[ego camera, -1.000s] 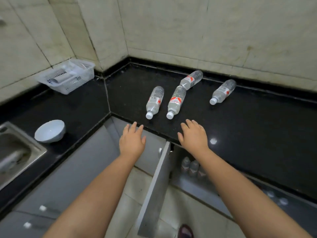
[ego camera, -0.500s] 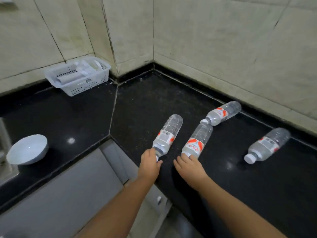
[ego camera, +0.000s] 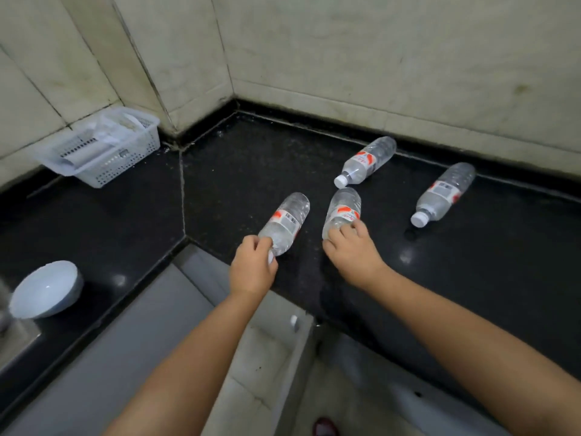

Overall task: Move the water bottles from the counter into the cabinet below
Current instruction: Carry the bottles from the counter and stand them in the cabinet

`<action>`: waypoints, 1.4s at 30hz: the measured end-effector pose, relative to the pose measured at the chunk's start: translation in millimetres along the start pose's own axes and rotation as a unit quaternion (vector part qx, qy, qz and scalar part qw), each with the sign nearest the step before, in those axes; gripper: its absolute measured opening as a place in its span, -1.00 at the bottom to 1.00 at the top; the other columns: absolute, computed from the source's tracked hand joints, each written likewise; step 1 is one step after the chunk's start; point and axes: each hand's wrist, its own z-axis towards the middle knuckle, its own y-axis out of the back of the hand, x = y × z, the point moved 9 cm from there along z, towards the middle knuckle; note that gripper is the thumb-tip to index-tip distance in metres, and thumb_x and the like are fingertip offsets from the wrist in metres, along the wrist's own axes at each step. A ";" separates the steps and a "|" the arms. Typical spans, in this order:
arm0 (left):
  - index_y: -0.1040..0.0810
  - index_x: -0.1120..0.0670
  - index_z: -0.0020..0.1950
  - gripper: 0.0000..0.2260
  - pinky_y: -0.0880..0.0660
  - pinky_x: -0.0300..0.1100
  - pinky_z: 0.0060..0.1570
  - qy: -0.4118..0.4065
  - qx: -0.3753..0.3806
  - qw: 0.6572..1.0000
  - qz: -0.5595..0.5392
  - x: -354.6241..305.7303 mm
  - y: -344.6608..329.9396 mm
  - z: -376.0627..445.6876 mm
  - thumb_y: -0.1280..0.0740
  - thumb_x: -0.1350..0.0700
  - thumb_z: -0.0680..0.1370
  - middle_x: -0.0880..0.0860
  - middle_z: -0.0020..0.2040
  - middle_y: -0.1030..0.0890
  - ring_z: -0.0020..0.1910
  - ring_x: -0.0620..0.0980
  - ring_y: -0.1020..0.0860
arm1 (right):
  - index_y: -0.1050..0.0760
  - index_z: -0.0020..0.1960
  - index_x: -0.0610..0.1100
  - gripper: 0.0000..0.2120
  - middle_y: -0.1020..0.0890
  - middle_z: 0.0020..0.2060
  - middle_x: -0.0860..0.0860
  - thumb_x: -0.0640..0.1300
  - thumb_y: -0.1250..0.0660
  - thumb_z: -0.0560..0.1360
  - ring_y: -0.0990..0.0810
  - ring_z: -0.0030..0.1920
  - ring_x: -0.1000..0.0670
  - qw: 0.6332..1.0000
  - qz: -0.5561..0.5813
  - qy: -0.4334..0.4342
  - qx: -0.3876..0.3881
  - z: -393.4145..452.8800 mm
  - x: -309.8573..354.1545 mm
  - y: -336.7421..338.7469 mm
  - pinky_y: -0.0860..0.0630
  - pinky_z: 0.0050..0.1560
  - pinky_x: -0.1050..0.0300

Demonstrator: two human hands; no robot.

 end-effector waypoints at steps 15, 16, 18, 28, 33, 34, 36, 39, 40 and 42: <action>-0.55 0.22 0.07 -0.72 -0.43 -0.06 -0.03 -0.172 0.141 0.975 0.012 -97.4 28.4 -241.4 -0.37 0.09 0.44 0.21 0.06 -0.58 0.08 0.19 -0.52 | -0.59 0.04 -0.17 -0.76 -0.40 -0.13 -0.01 -0.11 -0.37 0.41 -0.54 0.07 -0.13 0.883 0.354 -0.278 0.135 -291.5 47.0 108.2 -0.49 0.03 0.03; -0.54 0.21 0.08 -0.72 -0.42 -0.09 -0.05 -0.168 0.175 0.970 0.001 -95.9 12.4 -258.9 -0.37 0.09 0.44 0.20 0.07 -0.59 0.08 0.19 -0.53 | -0.59 0.04 -0.17 -0.75 -0.44 -0.14 -0.03 -0.10 -0.37 0.40 -0.55 0.06 -0.14 0.876 0.358 -0.275 0.173 -306.8 58.6 97.3 -0.49 -0.01 0.05; -0.54 0.20 0.07 -0.73 -0.44 -0.11 -0.05 -0.175 0.238 0.955 0.000 -94.2 -21.6 -292.8 -0.38 0.09 0.44 0.20 0.08 -0.60 0.07 0.18 -0.54 | -0.61 0.02 -0.17 -0.75 -0.57 -0.09 -0.12 -0.09 -0.39 0.38 -0.58 0.05 -0.15 0.858 0.358 -0.273 0.246 -343.6 81.0 74.0 -0.47 -0.09 0.09; -0.50 0.11 0.21 -0.69 -0.42 -0.17 0.13 -0.232 0.392 0.886 0.093 -148.6 -157.6 -371.2 -0.34 0.10 0.48 0.19 0.15 -0.53 0.22 0.15 -0.47 | -0.55 0.10 -0.18 -0.74 -0.51 0.15 -0.13 -0.27 -0.30 0.42 -0.52 0.16 -0.14 0.788 0.371 -0.358 0.336 -482.0 80.7 -22.9 -0.48 0.03 0.13; -0.53 0.09 0.19 -0.71 -0.43 -0.15 0.16 -0.177 0.401 0.893 0.100 -163.2 -216.7 -349.1 -0.34 0.11 0.47 0.12 -0.02 -0.48 0.24 0.12 -0.47 | -0.48 0.20 -0.24 -0.70 -0.42 0.22 -0.17 -0.34 -0.20 0.49 -0.38 0.30 -0.17 0.750 0.376 -0.448 0.310 -492.8 44.6 -90.6 -0.42 0.23 0.11; -0.53 0.09 0.19 -0.71 -0.43 -0.15 0.17 -0.170 0.402 0.894 0.102 -165.5 -231.6 -345.8 -0.34 0.11 0.48 0.16 0.04 -0.52 0.23 0.13 -0.48 | -0.47 0.23 -0.24 -0.69 -0.42 0.24 -0.18 -0.33 -0.20 0.50 -0.36 0.31 -0.17 0.736 0.378 -0.472 0.305 -495.1 37.4 -106.9 -0.42 0.25 0.11; -0.52 0.09 0.19 -0.72 -0.44 -0.17 0.17 -0.164 0.407 0.892 0.111 -169.0 -265.9 -340.8 -0.33 0.11 0.49 0.19 0.18 -0.50 0.18 0.16 -0.51 | -0.46 0.26 -0.24 -0.67 -0.41 0.26 -0.17 -0.33 -0.23 0.50 -0.35 0.32 -0.17 0.711 0.376 -0.513 0.299 -502.2 24.6 -143.9 -0.43 0.25 0.12; -0.50 0.10 0.21 -0.72 -0.47 -0.17 0.15 -0.166 0.419 0.885 0.116 -167.9 -328.3 -335.2 -0.30 0.12 0.51 0.19 0.22 -0.46 0.15 0.18 -0.53 | -0.47 0.26 -0.24 -0.65 -0.40 0.26 -0.17 -0.37 -0.24 0.49 -0.38 0.31 -0.16 0.672 0.384 -0.560 0.294 -516.5 17.6 -206.3 -0.45 0.24 0.12; -0.49 0.11 0.22 -0.72 -0.48 -0.16 0.15 -0.165 0.422 0.884 0.116 -165.5 -352.4 -331.8 -0.29 0.11 0.52 0.19 0.20 -0.46 0.16 0.18 -0.52 | -0.48 0.26 -0.24 -0.65 -0.41 0.26 -0.17 -0.36 -0.24 0.49 -0.38 0.31 -0.16 0.660 0.384 -0.574 0.294 -520.5 16.2 -228.1 -0.44 0.23 0.13; -0.49 0.12 0.20 -0.72 -0.49 -0.14 0.12 -0.153 0.416 0.891 0.097 -160.8 -399.6 -322.6 -0.30 0.11 0.51 0.18 0.11 -0.47 0.18 0.20 -0.51 | -0.52 0.23 -0.24 -0.69 -0.46 0.25 -0.18 -0.33 -0.24 0.51 -0.41 0.30 -0.14 0.645 0.380 -0.604 0.274 -525.3 9.9 -270.4 -0.44 0.22 0.15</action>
